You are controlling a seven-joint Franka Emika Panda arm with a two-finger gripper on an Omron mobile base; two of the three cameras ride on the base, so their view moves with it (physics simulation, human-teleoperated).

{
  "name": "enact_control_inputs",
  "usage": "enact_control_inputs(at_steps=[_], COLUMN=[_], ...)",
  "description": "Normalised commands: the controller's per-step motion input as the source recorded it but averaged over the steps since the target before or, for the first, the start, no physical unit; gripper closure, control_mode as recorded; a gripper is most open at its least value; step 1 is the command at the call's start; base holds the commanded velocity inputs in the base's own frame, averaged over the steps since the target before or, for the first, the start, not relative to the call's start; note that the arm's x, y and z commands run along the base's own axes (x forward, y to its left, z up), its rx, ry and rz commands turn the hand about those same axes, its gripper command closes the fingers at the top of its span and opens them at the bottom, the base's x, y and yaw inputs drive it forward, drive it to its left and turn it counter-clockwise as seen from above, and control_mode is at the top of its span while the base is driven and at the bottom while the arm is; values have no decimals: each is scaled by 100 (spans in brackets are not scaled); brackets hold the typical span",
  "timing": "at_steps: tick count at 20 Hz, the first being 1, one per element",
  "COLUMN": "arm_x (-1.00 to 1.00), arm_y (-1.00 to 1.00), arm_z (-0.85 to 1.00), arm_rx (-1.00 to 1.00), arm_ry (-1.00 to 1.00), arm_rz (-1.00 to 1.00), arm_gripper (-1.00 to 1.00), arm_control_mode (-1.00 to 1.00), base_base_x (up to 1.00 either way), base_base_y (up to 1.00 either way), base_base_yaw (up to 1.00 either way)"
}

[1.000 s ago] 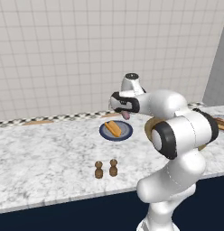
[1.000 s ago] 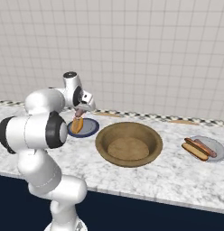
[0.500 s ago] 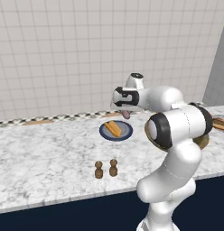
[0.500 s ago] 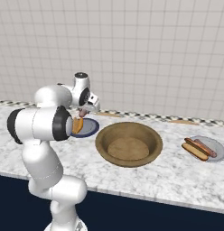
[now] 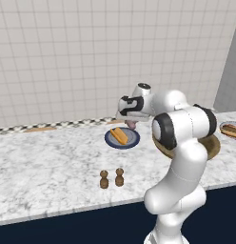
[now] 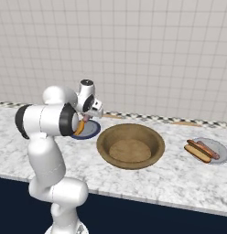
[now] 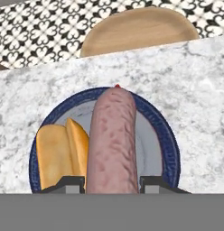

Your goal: Place one bun and one sausage from the bowl on each plate.

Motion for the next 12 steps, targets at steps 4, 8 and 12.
enact_control_inputs(at_steps=[4, 8, 12], arm_x=[1, -2, -6], arm_y=[0, 0, 0], arm_z=[-1, -1, -23], arm_rx=[-1, -4, -1], arm_ry=[6, 13, 8], arm_rz=[21, 15, 10], arm_gripper=[100, 100, 100], arm_control_mode=[-100, -100, -100], base_base_x=[0, 0, 0], base_base_y=[0, 0, 0], base_base_yaw=[0, 0, 0])
